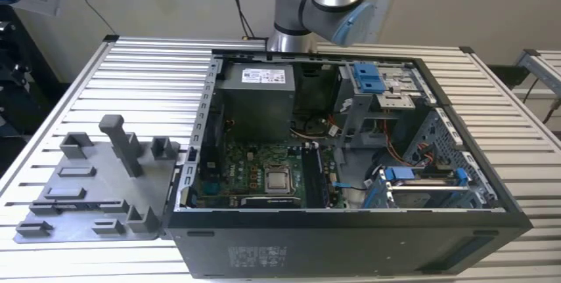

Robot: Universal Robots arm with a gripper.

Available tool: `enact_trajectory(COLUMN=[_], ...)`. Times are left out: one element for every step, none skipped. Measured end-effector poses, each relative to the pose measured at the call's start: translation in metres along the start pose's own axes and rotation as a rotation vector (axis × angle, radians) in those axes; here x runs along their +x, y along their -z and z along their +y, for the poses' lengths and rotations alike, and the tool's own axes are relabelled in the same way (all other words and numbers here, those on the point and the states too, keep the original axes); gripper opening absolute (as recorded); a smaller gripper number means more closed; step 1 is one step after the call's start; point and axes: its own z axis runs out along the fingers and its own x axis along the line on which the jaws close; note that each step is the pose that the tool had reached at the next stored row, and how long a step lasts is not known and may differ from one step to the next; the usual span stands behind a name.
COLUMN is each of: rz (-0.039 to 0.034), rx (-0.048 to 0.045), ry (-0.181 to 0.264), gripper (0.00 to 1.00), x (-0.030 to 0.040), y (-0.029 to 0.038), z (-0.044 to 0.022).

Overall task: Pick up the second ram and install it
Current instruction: 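Pick up the second ram and move it above second insertion slot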

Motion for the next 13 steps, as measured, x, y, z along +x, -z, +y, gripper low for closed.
enact_trajectory(rz=[0.0000, 0.0000, -0.0001, -0.0015, -0.0057, -0.0119, -0.0181, -0.0208, -0.0216, -0.0220, -0.0225, -0.0229, -0.0230], rx=[0.0000, 0.0000, -0.0001, 0.0001, 0.0005, 0.0011, 0.0016, 0.0011, -0.0022, -0.0060, -0.0101, -0.0141, -0.0154], ry=[0.000, 0.000, 0.000, 0.000, 0.000, 0.000, 0.000, -0.001, -0.004, -0.006, -0.010, -0.012, -0.013], gripper=[0.48, 0.48, 0.48, 0.48, 0.48, 0.48, 0.48, 0.48, 0.48, 0.48, 0.48, 0.48, 0.48], x=[0.0000, 0.0000, 0.0000, -0.0001, 0.0000, 0.0000, -0.0001, -0.0002, -0.0001, 0.0000, 0.0000, -0.0001, -0.0001], y=[0.0000, 0.0000, -0.0001, -0.0005, -0.0010, -0.0014, -0.0018, -0.0023, -0.0027, -0.0032, -0.0039, -0.0047, -0.0056], z=[0.0000, 0.0000, 0.0000, 0.0000, 0.0000, 0.0000, 0.0000, 0.0000, 0.0000, 0.0000, -0.0001, 0.0000, 0.0000])
